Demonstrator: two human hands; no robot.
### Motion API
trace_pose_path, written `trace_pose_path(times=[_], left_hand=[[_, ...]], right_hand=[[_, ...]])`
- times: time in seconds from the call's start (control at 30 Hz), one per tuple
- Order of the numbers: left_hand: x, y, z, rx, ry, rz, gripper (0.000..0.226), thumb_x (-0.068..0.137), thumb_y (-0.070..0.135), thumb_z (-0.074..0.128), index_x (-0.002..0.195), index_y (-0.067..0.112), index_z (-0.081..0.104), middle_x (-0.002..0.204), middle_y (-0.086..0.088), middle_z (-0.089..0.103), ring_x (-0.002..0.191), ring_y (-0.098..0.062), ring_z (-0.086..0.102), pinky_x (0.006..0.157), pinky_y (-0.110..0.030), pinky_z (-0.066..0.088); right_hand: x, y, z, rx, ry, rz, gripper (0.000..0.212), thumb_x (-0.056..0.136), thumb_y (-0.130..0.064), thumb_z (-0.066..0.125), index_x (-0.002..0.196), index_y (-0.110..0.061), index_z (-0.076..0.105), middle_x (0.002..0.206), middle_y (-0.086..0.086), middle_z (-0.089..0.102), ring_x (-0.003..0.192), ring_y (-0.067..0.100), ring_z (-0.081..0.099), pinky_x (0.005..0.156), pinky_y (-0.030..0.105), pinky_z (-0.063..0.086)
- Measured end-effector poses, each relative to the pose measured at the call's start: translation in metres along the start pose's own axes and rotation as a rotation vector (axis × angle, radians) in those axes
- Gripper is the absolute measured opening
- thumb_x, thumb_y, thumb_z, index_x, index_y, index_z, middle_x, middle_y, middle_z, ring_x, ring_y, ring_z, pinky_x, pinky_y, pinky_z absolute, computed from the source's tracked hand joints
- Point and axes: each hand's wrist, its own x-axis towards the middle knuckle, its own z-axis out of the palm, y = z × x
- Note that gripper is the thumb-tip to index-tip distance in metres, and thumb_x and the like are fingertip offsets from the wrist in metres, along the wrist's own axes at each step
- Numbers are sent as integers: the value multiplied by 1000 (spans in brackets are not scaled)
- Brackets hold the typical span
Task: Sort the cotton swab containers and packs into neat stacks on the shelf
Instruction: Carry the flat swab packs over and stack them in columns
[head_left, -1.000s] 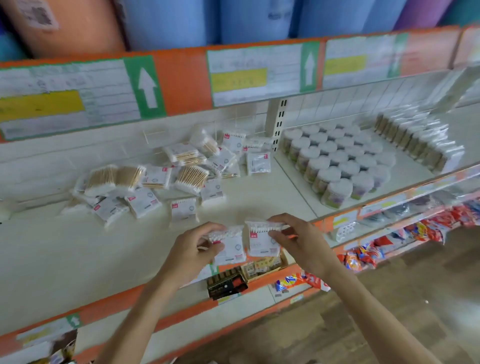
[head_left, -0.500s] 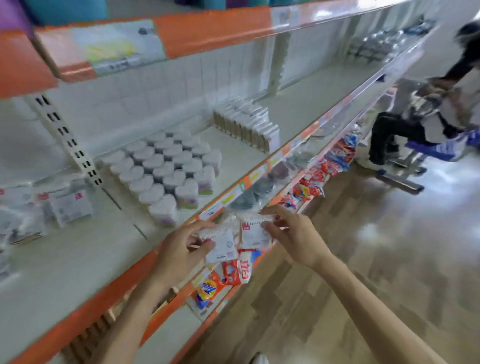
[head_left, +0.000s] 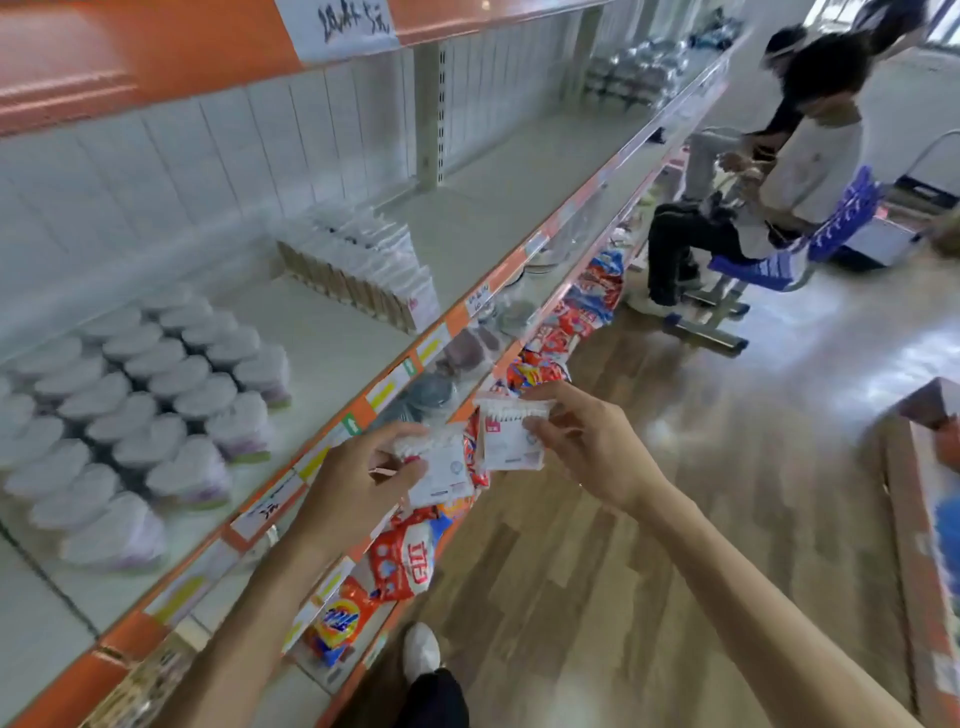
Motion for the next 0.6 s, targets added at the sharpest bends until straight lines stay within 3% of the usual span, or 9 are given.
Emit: trace_pose_path(times=[0.2, 0.37, 0.53, 0.6], left_hand=[[67, -2, -8, -8, 39, 22, 27, 88, 25, 74, 114, 32, 69, 97, 9, 76, 82, -8, 73, 76, -29, 58], [125, 7, -26, 20, 94, 62, 28, 91, 17, 71, 114, 32, 70, 78, 15, 73, 65, -5, 68, 66, -15, 48], [164, 12, -47, 18, 119, 86, 30, 92, 19, 71, 112, 41, 68, 90, 3, 75, 75, -11, 71, 72, -20, 52], [175, 12, -54, 51, 131, 100, 32, 91, 18, 71, 109, 44, 67, 89, 7, 75, 75, -8, 70, 69, -15, 49]], right_hand=[[65, 22, -5, -20, -42, 0, 19, 99, -21, 61, 118, -21, 63, 99, -17, 67, 87, 6, 68, 77, 18, 52], [136, 23, -11, -46, -70, -38, 18, 100, -21, 60, 118, -22, 63, 105, -10, 68, 87, 8, 70, 74, 21, 56], [188, 28, -9, -11, -51, -81, 19, 99, -22, 61, 118, -23, 63, 105, -12, 67, 90, 3, 69, 73, 16, 55], [202, 34, -5, 8, -54, -89, 19, 100, -22, 60, 118, -20, 63, 108, -13, 66, 91, 6, 69, 73, 13, 54]])
